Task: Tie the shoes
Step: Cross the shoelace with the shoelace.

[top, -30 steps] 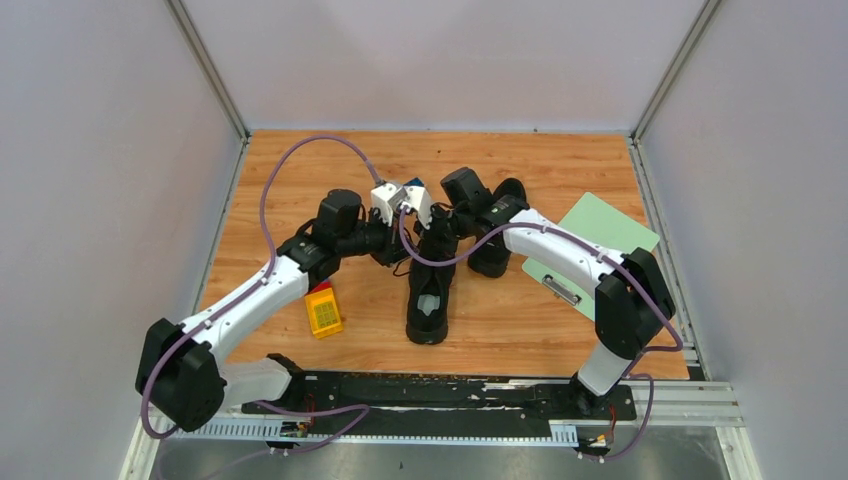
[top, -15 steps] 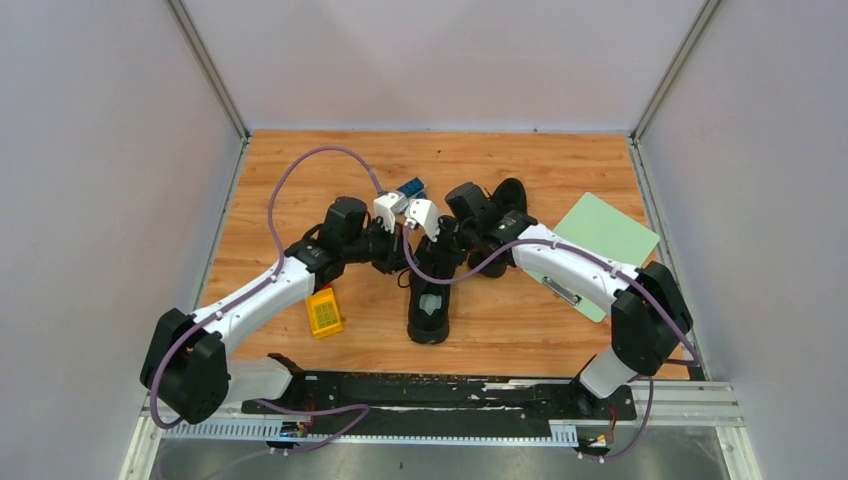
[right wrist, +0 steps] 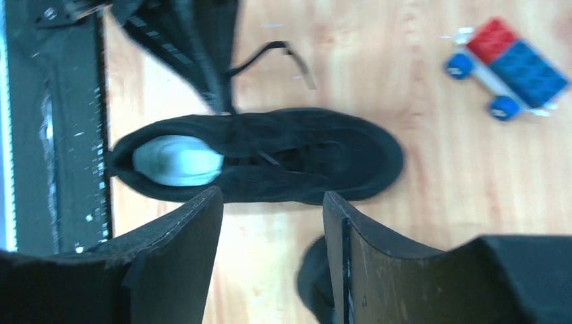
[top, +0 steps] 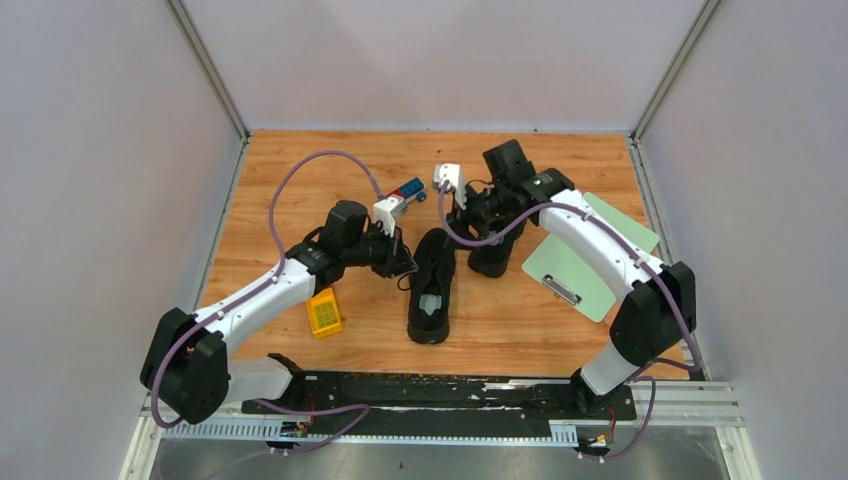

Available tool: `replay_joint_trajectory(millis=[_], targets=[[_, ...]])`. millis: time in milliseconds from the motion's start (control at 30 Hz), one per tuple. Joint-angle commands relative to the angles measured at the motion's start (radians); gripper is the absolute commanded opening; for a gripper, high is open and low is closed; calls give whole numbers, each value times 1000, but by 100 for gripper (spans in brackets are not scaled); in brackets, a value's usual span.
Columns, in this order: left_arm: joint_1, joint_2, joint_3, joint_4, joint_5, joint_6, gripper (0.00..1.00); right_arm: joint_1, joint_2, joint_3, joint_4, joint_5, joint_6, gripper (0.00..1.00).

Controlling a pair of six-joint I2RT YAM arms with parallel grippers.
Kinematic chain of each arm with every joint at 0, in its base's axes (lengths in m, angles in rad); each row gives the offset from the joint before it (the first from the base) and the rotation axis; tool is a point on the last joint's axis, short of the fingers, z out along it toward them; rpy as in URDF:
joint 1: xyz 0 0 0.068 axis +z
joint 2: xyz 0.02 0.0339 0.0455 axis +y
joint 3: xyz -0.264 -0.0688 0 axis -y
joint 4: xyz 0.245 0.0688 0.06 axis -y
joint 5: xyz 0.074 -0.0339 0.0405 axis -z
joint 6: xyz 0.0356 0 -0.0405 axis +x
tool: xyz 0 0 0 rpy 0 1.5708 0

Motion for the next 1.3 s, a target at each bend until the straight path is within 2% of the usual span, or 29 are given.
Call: replay_joint_trajectory(millis=[0,133,667,767,967,1033,1067,1100,1133,1200,1267], targets=[[-1,-28,-6,16,4,-9,0,-80,70,80,-27,-88,-66,56],[5,-34,-14,21,3,-15,0,-85,122,10,71,-5,-75,53],[19,-42,-22,28,7,-22,0,-5,142,-26,127,-103,-88,55],[21,-41,-22,29,7,-20,0,2,152,-22,126,-117,-85,46],[30,-52,-21,18,-5,-7,0,4,155,-11,109,-97,-78,10],[39,-65,-16,5,-18,11,6,1,134,-22,96,-76,-94,5],[43,-69,-14,-3,-23,17,17,-1,120,-29,94,-65,-103,5],[50,-78,-13,-5,-27,33,23,-1,107,-38,92,-54,-108,4],[54,-83,-7,-15,-27,44,33,-1,95,-47,89,-43,-114,4],[63,-95,16,-55,-6,99,43,-1,73,-63,85,-34,-125,4],[68,-104,65,-134,27,202,46,-1,60,-74,81,-28,-127,4]])
